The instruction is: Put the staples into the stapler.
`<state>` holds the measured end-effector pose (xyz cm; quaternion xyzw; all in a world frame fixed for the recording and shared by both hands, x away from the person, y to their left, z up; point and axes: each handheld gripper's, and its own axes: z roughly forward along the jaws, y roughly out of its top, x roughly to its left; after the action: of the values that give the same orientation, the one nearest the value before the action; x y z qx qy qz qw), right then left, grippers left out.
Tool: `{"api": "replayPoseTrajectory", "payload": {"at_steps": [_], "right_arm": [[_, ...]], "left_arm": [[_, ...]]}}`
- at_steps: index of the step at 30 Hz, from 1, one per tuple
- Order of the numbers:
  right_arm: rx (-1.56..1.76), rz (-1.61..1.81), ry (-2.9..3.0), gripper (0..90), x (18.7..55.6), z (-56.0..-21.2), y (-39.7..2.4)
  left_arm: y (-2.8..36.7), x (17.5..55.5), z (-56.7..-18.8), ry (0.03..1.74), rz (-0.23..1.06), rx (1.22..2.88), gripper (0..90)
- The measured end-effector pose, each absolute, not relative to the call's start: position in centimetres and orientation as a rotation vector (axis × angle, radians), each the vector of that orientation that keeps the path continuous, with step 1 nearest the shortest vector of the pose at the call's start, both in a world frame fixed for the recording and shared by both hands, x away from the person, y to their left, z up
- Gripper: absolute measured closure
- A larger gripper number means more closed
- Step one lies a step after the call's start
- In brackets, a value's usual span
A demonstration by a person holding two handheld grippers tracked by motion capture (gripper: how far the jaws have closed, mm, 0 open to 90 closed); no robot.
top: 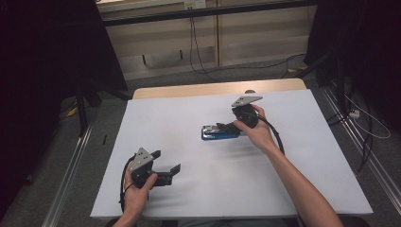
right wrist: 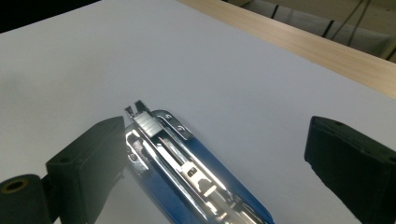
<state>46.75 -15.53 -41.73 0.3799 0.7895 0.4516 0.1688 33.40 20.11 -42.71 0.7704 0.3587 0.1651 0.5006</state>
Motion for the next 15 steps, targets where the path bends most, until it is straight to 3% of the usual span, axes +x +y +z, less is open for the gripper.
{"api": "replayPoseTrajectory", "payload": {"at_steps": [15], "right_arm": [[1.131, 1.275, 2.080, 4.1, 44.0, -41.7, -18.2]], "left_arm": [[20.8, 33.2, -42.7, 0.897, 0.437, 1.842, 4.9]]}}
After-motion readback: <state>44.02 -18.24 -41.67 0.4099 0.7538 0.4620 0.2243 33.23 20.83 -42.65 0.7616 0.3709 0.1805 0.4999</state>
